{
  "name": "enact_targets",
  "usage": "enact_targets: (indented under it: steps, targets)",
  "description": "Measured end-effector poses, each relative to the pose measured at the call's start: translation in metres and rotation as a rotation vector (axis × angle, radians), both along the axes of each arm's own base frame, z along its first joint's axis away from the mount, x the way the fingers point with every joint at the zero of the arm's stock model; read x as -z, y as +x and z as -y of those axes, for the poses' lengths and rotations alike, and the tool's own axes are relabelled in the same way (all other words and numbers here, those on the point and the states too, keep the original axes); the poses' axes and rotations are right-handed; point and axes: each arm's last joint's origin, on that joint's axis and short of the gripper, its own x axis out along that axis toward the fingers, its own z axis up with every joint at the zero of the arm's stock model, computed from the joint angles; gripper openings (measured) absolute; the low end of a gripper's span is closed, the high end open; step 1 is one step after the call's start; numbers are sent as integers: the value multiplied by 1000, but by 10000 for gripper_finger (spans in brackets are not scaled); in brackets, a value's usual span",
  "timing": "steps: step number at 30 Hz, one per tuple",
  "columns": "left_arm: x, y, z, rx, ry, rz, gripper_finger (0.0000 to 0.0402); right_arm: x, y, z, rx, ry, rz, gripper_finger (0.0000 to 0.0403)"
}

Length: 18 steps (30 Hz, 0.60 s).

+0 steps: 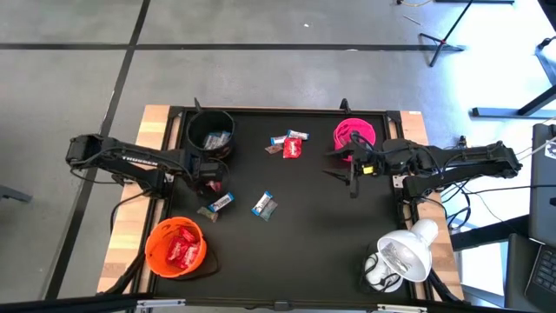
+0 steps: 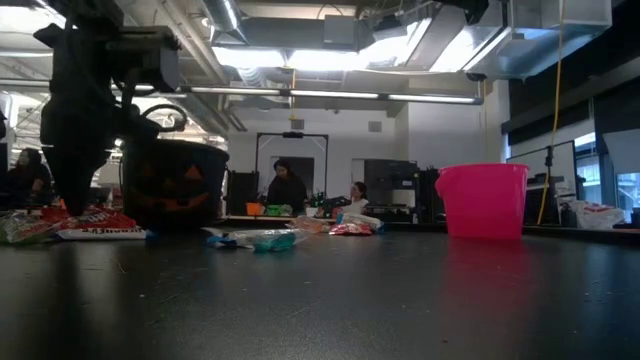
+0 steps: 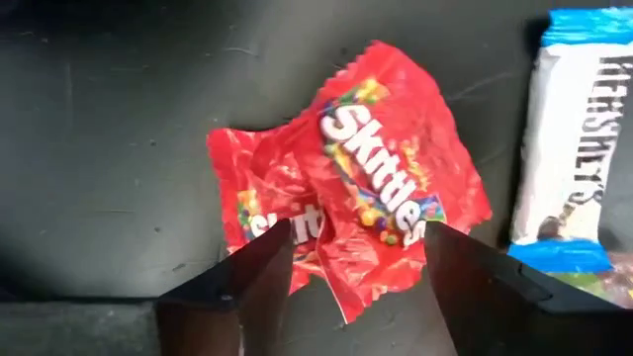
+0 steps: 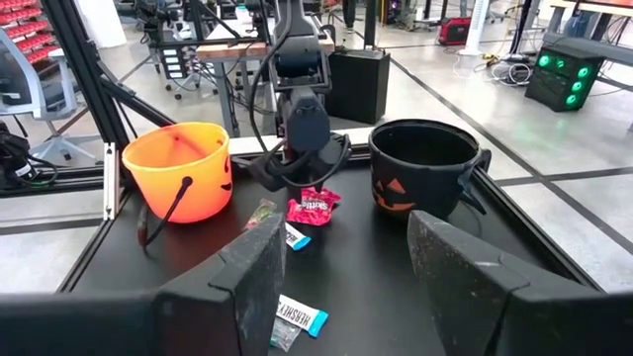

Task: Sort candy
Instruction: Put the red candy into the orange bucket

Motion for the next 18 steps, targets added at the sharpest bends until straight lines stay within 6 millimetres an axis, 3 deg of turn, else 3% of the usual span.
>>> enact_targets:
  steps: [7,11,16,18]
  targets:
    - [4,-2,0,-21,14,-4,176,0,0,0,5,24,1,213]
    - [4,0,0,-18,16,20,118,0,0,0,5,25,1,213]
    - [0,8,1,22,2,85,18,0,0,0,5,26,2,213]
    - [-7,14,2,47,3,118,8,0,0,0,6,26,2,213]
